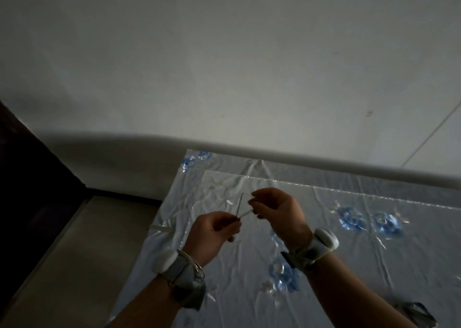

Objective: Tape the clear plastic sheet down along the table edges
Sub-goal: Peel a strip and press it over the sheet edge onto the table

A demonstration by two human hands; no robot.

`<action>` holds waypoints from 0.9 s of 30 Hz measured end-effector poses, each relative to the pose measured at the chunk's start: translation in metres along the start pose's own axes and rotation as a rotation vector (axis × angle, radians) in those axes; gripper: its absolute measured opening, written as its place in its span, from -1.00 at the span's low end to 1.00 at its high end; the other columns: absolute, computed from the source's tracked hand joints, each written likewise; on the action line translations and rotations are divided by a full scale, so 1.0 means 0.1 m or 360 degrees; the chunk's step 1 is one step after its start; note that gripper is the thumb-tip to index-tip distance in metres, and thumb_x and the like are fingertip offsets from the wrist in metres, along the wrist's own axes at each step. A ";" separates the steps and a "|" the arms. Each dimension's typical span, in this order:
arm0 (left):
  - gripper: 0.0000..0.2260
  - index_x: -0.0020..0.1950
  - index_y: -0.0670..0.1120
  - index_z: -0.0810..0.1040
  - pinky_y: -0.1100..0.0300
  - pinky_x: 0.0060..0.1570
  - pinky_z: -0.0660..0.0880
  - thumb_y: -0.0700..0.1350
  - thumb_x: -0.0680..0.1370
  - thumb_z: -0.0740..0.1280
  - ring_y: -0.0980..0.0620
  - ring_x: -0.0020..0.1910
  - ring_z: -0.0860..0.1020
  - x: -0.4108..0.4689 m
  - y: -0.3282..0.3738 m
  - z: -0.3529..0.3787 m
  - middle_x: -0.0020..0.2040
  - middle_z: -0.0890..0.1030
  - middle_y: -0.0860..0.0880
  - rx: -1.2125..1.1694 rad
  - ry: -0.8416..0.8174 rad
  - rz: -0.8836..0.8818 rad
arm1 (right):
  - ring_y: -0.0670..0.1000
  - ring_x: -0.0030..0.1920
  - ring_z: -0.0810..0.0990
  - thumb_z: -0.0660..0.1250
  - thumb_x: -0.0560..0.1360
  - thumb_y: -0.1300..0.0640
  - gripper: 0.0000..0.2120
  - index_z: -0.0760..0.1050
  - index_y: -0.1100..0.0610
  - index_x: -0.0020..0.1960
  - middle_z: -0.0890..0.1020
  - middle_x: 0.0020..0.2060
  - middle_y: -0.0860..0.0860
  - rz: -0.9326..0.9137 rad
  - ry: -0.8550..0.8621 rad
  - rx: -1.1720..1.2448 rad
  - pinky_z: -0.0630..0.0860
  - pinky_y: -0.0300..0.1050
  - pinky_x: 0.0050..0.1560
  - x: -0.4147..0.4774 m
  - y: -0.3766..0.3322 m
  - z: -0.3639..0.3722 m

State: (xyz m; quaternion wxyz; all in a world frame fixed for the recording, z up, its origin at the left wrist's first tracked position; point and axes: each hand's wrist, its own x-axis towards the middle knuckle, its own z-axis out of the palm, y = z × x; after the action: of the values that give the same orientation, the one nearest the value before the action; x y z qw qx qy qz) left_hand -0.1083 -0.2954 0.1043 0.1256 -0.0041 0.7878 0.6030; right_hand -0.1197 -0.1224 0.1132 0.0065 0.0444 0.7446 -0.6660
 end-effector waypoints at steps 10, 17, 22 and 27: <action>-0.87 -0.07 -0.11 0.67 0.49 -0.38 0.41 -0.14 0.41 0.43 0.35 -0.47 0.52 0.92 0.07 -0.50 -0.35 0.62 0.06 0.0097 -0.0329 0.0003 | -0.13 -0.27 0.66 0.36 0.47 0.20 -0.88 0.64 0.04 -0.06 0.70 -0.25 -0.05 0.0417 0.0034 0.0174 0.53 -0.33 -0.29 0.77 -0.15 0.49; -0.87 -0.08 -0.13 0.68 0.53 -0.35 0.42 -0.15 0.40 0.45 0.24 -0.39 0.56 1.53 0.08 -0.43 -0.29 0.68 -0.06 0.0136 -0.0277 0.0115 | -0.20 -0.35 0.60 0.36 0.45 0.29 -0.77 0.61 -0.04 -0.17 0.66 -0.30 -0.07 0.0254 -0.0062 -0.0153 0.50 -0.34 -0.36 1.38 -0.19 0.31; -0.86 -0.07 -0.13 0.69 0.62 -0.30 0.34 -0.14 0.40 0.45 0.15 -0.23 0.56 2.06 0.04 -0.32 -0.11 0.71 -0.10 0.0353 -0.0167 0.0066 | -0.16 -0.35 0.58 0.35 0.46 0.28 -0.88 0.62 0.11 -0.08 0.67 -0.27 0.05 0.0163 -0.0064 -0.0554 0.45 -0.36 -0.44 2.00 -0.03 0.21; -0.81 0.00 -0.14 0.66 0.49 -0.28 0.27 -0.09 0.51 0.32 0.13 -0.19 0.48 2.71 -0.17 -0.16 0.00 0.68 -0.13 0.0648 -0.0248 -0.0046 | 0.16 -0.04 0.65 0.36 0.44 0.24 -0.90 0.64 0.21 -0.09 0.70 -0.13 0.20 0.0089 -0.0089 -0.0964 0.57 0.02 0.03 2.75 0.39 0.17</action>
State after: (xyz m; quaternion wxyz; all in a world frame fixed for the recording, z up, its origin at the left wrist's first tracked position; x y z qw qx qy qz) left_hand -0.3709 -0.2763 0.0373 0.1930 0.0567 0.8810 0.4282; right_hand -0.3913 -0.1191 0.0538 0.0582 0.0424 0.9073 -0.4142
